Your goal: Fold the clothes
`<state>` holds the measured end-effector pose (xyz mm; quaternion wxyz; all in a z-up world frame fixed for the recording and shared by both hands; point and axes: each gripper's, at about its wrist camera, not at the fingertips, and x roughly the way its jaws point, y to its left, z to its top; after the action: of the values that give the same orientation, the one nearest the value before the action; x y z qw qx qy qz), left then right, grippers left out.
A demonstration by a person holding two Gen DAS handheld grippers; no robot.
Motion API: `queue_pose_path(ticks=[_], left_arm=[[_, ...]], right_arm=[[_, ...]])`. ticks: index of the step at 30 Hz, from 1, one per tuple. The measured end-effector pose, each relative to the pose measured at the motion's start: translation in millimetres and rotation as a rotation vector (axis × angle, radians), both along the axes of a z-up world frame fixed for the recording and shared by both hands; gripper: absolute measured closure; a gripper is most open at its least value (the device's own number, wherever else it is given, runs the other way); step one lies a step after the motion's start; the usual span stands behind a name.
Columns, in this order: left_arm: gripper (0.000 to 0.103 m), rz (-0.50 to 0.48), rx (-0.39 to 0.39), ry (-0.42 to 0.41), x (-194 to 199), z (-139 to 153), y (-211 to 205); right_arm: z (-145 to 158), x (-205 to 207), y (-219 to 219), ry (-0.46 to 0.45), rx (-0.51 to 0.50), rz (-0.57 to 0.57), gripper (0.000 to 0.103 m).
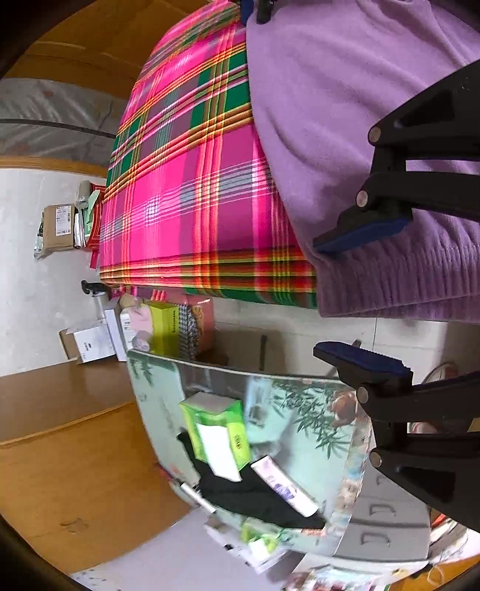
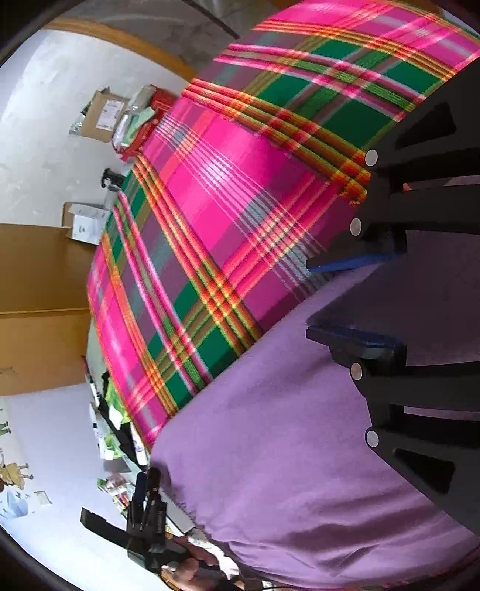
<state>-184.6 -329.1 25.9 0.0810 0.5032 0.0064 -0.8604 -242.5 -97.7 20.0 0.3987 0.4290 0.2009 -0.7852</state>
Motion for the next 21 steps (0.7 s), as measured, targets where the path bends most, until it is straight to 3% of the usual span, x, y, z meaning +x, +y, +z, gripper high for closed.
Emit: queue_pose_path(ticks=[4, 7, 9, 10, 11, 12, 15, 21], left_arm=[[0.051, -0.03, -0.024, -0.004, -11, -8, 5], [0.051, -0.012, 0.001, 0.006, -14, -9, 2], [0.05, 0.003, 0.003, 0.01, -15, -10, 2], [0.054, 0.004, -0.007, 0.011, -14, -9, 4], [0.067, 0.0, -0.022, 0.014, -15, -9, 6], [0.069, -0.003, -0.046, 0.015, -15, -8, 9], [0.072, -0.005, -0.088, 0.018, -18, -6, 14], [0.073, 0.019, -0.071, 0.015, -33, -7, 4]], right_arm=[[-1, 1, 4, -0.016, -0.008, 0.01, 0.073], [-1, 2, 5, -0.031, -0.014, 0.009, 0.076], [-1, 3, 4, -0.035, -0.014, 0.011, 0.09], [-1, 4, 3, -0.032, -0.011, 0.014, 0.091], [0, 6, 2, -0.03, -0.009, 0.017, 0.095], [0, 8, 0, -0.021, -0.002, 0.019, 0.099], [1, 8, -3, -0.007, 0.009, 0.012, 0.1], [1, 1, -6, -0.002, 0.015, -0.02, 0.1]])
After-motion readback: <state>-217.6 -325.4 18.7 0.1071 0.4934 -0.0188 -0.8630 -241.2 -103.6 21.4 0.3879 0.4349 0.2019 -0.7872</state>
